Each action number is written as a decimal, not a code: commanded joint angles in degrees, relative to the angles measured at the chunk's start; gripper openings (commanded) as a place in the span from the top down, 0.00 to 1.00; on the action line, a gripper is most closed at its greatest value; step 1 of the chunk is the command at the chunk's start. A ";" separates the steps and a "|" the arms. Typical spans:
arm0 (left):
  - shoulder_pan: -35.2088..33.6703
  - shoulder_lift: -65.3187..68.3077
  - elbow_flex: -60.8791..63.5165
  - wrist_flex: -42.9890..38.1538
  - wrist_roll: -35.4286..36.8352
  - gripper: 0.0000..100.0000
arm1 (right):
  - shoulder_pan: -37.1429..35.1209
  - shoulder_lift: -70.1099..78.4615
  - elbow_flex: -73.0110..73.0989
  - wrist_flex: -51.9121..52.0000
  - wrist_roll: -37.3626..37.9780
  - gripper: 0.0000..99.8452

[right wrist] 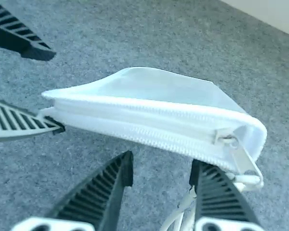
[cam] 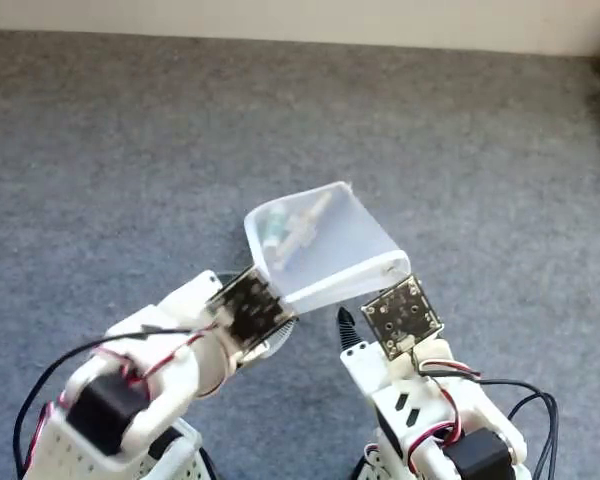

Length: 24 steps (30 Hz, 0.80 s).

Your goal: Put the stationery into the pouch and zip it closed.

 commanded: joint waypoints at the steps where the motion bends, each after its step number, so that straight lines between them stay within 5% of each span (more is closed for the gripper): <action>1: 0.92 -6.90 0.92 0.18 0.44 0.77 | -0.48 -0.22 -3.03 -0.57 0.79 0.82; 17: 0.40 -21.67 6.81 -0.35 1.49 0.78 | -0.48 -0.22 -3.21 1.36 0.79 0.82; 24: -5.93 -21.67 6.90 -2.81 3.78 0.78 | 0.40 -5.41 -4.44 3.12 0.79 0.82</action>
